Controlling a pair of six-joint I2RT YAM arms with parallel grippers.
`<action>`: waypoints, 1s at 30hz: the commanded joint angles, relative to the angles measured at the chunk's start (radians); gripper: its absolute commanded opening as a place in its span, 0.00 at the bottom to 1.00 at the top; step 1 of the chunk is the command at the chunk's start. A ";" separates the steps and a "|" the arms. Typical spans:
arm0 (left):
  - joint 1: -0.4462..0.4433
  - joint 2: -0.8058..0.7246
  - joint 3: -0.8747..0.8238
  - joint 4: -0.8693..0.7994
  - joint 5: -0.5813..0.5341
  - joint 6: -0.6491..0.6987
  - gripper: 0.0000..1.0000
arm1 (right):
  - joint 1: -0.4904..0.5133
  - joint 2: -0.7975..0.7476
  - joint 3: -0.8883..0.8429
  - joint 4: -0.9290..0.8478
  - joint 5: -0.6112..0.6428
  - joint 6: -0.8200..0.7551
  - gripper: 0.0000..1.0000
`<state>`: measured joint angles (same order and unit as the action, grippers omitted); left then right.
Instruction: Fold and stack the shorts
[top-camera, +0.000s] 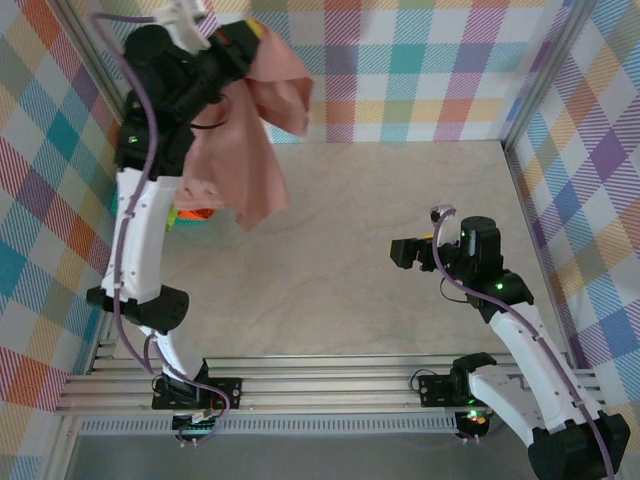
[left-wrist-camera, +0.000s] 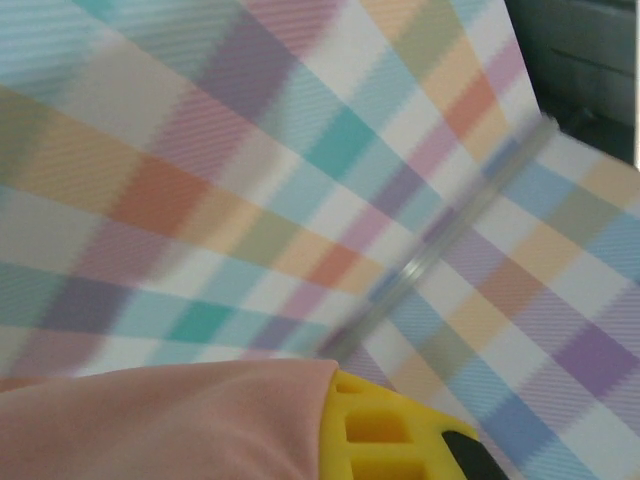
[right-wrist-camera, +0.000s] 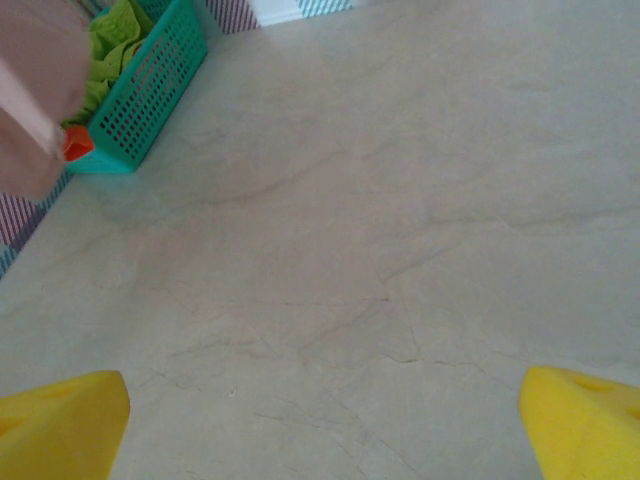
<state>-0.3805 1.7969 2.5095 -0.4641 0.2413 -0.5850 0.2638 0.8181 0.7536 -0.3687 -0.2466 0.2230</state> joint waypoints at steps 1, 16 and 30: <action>-0.100 0.095 0.064 0.082 0.078 -0.025 0.00 | 0.008 -0.046 0.051 -0.038 0.046 -0.027 0.99; -0.110 0.198 -0.128 -0.134 -0.033 0.048 0.10 | 0.007 -0.105 0.125 -0.133 0.071 -0.058 0.99; -0.176 -0.045 -0.719 0.049 -0.116 0.243 0.95 | 0.001 0.010 0.175 -0.227 0.151 0.032 0.99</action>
<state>-0.4244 1.8580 1.8000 -0.4179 0.1471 -0.4515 0.2634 0.8001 0.8856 -0.5556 -0.1425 0.2131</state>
